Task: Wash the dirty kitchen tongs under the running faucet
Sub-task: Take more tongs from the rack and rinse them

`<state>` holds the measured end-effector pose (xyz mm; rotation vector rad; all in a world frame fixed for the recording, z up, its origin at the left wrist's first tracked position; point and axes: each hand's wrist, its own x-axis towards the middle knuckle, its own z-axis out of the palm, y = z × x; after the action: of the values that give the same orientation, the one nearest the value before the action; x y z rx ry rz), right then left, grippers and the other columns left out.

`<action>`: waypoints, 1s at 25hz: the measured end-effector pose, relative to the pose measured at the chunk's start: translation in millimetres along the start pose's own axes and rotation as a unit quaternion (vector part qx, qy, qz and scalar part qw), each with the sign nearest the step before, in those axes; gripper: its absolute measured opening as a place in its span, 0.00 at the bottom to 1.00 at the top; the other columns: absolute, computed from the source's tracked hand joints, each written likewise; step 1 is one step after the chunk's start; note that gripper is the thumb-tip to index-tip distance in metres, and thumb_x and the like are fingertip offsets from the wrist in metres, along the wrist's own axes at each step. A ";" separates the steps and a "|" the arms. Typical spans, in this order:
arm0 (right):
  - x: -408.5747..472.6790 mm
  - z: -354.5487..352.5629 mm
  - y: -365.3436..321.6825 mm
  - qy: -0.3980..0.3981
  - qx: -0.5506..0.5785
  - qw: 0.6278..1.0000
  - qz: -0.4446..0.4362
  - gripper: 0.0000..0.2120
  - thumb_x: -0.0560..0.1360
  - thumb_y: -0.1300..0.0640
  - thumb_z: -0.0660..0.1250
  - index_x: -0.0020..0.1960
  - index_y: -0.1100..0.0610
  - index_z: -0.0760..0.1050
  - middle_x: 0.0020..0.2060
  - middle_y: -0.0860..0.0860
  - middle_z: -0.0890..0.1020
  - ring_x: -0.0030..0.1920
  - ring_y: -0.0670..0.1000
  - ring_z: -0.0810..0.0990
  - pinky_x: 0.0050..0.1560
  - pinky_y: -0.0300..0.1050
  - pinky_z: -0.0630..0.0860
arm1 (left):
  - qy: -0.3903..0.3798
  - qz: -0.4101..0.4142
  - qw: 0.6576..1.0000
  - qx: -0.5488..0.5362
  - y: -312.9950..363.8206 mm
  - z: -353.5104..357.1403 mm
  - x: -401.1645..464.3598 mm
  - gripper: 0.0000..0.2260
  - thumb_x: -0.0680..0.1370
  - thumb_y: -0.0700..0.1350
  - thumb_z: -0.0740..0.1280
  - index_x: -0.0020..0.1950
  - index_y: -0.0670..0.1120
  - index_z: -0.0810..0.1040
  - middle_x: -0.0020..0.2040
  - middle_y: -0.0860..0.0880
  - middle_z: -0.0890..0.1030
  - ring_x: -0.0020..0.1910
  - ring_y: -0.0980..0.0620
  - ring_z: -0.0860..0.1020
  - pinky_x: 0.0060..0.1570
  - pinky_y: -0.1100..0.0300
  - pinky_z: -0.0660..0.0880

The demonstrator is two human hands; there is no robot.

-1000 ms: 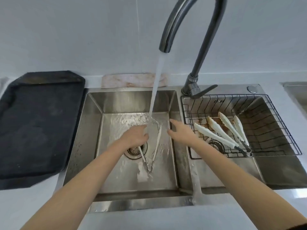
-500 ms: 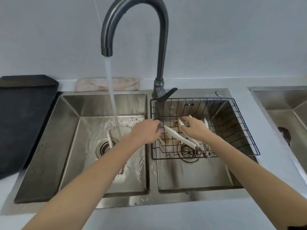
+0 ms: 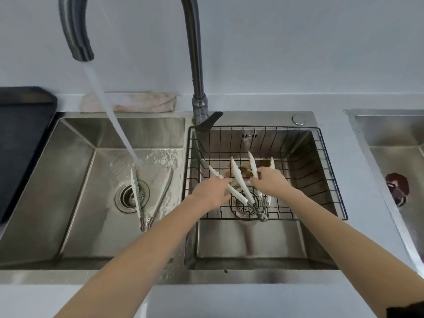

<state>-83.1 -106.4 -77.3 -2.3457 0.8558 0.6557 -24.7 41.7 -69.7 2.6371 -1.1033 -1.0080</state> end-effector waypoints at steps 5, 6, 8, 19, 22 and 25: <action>2.8 4.9 -2.6 0.014 -0.020 0.999 0.023 0.14 0.77 0.56 0.59 0.35 0.58 0.63 0.42 0.56 0.72 0.43 0.56 0.72 0.40 0.46 0.68 | -0.038 0.001 0.998 -0.054 7.1 8.9 1.5 0.24 0.78 0.42 0.59 0.75 0.47 0.59 0.63 0.38 0.75 0.61 0.42 0.75 0.61 0.50 0.72; 2.4 4.4 -2.8 0.019 -0.013 0.999 0.024 0.14 0.77 0.56 0.59 0.34 0.58 0.63 0.41 0.56 0.72 0.42 0.56 0.72 0.38 0.45 0.68 | -0.037 0.003 0.997 -0.065 9.1 9.1 0.6 0.24 0.78 0.42 0.59 0.75 0.46 0.59 0.62 0.38 0.76 0.60 0.41 0.75 0.61 0.50 0.72; 1.4 3.3 -2.6 0.025 0.015 0.999 0.026 0.14 0.77 0.57 0.59 0.34 0.59 0.63 0.36 0.54 0.71 0.38 0.55 0.72 0.31 0.42 0.66 | -0.030 0.005 0.996 -0.080 10.9 8.8 -0.6 0.23 0.79 0.41 0.58 0.74 0.45 0.60 0.60 0.37 0.77 0.58 0.41 0.76 0.59 0.49 0.73; -44.6 12.9 -34.9 0.074 0.219 0.972 -0.031 0.15 0.76 0.57 0.61 0.58 0.63 0.72 0.43 0.56 0.80 0.31 0.49 0.75 0.33 0.41 0.76 | 0.190 -0.034 0.931 -0.311 -10.2 -4.5 -47.8 0.16 0.81 0.42 0.52 0.67 0.44 0.70 0.53 0.43 0.79 0.29 0.60 0.69 0.25 0.73 0.68; -60.6 23.2 -54.2 0.073 0.249 0.965 -0.044 0.22 0.77 0.56 0.61 0.69 0.60 0.65 0.51 0.58 0.81 0.31 0.46 0.75 0.31 0.35 0.74 | 0.241 -0.039 0.905 -0.348 -24.4 -3.0 -67.0 0.13 0.81 0.43 0.56 0.63 0.43 0.71 0.42 0.49 0.74 0.33 0.57 0.73 0.37 0.66 0.73; -75.0 38.9 -78.2 0.074 0.263 0.959 -0.071 0.22 0.77 0.57 0.61 0.70 0.60 0.64 0.49 0.56 0.81 0.33 0.47 0.75 0.31 0.35 0.74 | 0.250 -0.061 0.864 -0.432 -49.1 -6.1 -85.6 0.14 0.80 0.41 0.57 0.65 0.45 0.68 0.38 0.53 0.72 0.37 0.49 0.77 0.49 0.54 0.80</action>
<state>-89.6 0.5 -34.8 -1.9587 0.7974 0.1608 -35.8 133.8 -35.7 2.0178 -0.2521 -0.5572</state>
